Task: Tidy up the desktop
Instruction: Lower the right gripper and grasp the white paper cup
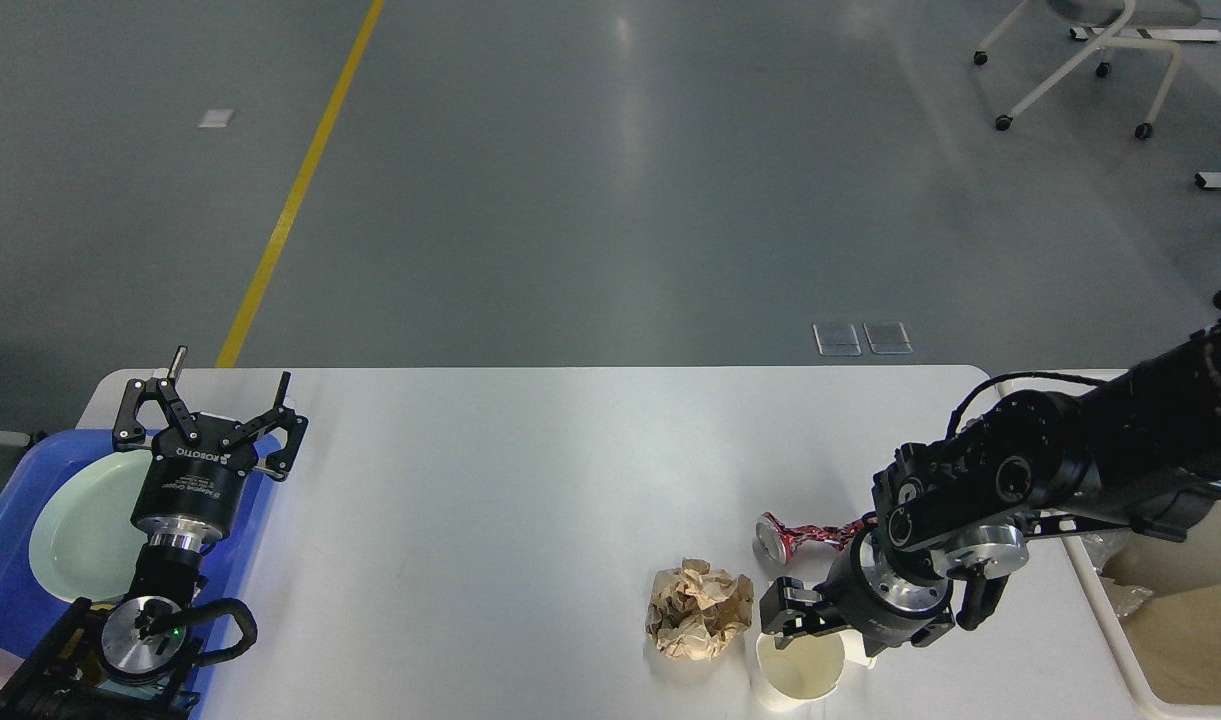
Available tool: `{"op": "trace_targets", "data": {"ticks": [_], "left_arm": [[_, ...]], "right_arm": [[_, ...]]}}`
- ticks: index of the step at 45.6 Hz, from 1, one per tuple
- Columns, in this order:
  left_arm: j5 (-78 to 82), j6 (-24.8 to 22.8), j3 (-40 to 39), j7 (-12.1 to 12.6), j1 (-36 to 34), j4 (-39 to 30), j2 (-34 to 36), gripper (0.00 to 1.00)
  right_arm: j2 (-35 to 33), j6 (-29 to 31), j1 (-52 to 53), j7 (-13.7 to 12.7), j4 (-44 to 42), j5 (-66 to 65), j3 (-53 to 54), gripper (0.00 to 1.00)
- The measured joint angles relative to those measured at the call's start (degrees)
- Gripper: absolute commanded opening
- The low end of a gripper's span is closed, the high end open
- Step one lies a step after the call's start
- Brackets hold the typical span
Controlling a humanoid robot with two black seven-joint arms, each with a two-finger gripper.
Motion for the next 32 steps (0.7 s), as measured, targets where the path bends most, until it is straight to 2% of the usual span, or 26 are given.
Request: {"op": "trace_targets", "data": {"ticks": [3,8,14,25,28,32], "left_arm": [[0.0,0.0,0.0,0.0,0.0,0.0,0.0,0.96],[0.0,0.0,0.0,0.0,0.0,0.0,0.0,0.96],[0.0,0.0,0.0,0.0,-0.1,0.0,0.0,0.96],[0.0,0.0,0.0,0.0,-0.1,0.0,0.0,0.96],[0.0,0.0,0.0,0.0,-0.1,0.0,0.0,0.96],[0.0,0.0,0.0,0.0,-0.1,0.0,0.0,0.96]], "right_arm": [[0.2,-1.4,-0.9,0.0,0.0,-1.0,-0.1,0.84],[0.3,-2.2,-1.8,0.0,0.0,-1.6,-0.1,0.71],[0.5,-2.3,-2.5,0.0,0.0,-1.9,-0.1,0.68],[0.8,-2.3,-3.4,0.0,0.0,-1.9,-0.1,0.45],[0.8,-2.3,-3.5,0.0,0.0,-1.9,-0.1,0.35],[0.8,-2.3,-3.8,0.0,0.0,-1.7,-0.1,0.12]]}}
